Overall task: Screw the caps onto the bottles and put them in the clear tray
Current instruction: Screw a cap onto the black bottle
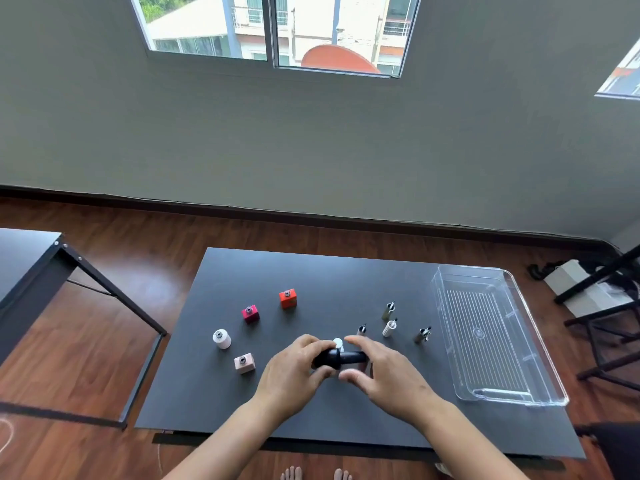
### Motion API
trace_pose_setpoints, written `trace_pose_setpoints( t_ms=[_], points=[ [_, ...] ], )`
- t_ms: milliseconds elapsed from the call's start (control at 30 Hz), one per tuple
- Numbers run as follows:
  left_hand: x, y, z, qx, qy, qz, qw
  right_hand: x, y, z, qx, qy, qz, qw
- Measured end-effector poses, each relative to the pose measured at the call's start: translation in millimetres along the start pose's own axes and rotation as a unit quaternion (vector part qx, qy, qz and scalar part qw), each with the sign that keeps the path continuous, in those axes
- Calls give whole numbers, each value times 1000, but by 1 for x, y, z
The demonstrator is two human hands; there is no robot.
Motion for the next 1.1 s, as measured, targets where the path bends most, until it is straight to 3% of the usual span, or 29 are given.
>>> trace_pose_setpoints(
  t_ms=[267, 567, 900, 1100],
  points=[
    [-3, 1, 0, 10, 9, 14, 1000, 5, 2, 1, -62, 102, -13, 993],
    [-4, 6, -8, 63, -40, -24, 997, 7, -8, 2, 18, -13, -3, 1000],
    [1, 8, -8, 86, -51, -43, 994, 7, -12, -3, 56, -44, 10, 997],
    [0, 1, 0, 27, 2, -40, 999, 9, -11, -2, 67, -87, -10, 994]
  ],
)
Point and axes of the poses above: each hand's wrist, its own y-axis away from the middle knuckle, its own x-axis out of the palm, z = x × y, the point moved 1 cm from there along -y, towards the middle knuckle, and after that the axes turned 12 degrees about -z, right-handed, at the moved point
